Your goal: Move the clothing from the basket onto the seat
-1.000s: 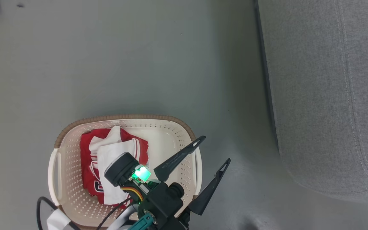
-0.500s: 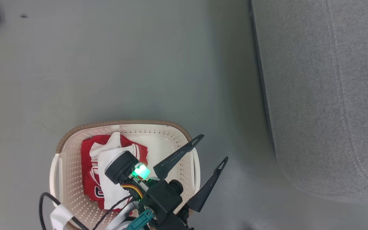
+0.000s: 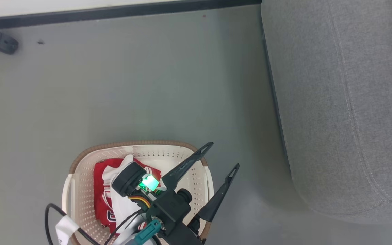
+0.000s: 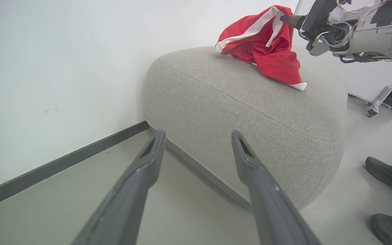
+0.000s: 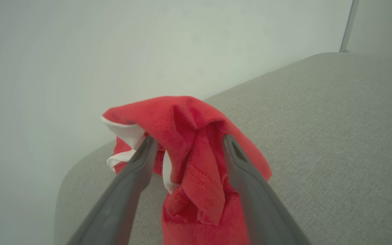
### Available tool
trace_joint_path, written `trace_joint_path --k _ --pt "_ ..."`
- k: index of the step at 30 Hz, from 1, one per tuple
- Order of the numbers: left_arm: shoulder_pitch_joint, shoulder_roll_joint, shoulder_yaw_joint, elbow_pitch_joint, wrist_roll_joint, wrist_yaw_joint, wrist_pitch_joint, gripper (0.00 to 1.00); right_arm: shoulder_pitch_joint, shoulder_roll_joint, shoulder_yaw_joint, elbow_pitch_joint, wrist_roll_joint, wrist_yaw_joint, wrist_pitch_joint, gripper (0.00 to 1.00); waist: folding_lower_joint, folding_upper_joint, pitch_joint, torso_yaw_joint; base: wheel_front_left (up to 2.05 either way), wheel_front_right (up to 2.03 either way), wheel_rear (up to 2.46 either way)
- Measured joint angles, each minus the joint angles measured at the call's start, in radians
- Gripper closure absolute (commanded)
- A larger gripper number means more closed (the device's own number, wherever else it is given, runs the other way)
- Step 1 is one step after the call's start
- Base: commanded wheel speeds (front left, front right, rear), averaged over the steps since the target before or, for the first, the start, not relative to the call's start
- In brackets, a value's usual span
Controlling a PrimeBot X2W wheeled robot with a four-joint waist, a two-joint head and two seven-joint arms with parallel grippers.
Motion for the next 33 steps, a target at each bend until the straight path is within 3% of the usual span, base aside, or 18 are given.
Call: trace_joint_path --k 15,33 --pt "0.087 -0.014 0.026 0.080 -0.034 0.034 -0.044 0.00 0.195 0.116 0.057 -0.052 -0.058 0.001 -0.025 0.00 0.0000 0.0000 -0.155 0.009 0.00 0.00 0.00" --pt "0.224 -0.009 0.207 0.139 -0.121 0.116 -0.087 0.00 0.469 0.235 0.157 -0.346 -0.166 0.017 -0.026 0.00 -0.0002 -0.0001 -0.353 0.035 0.00 0.00 0.00"
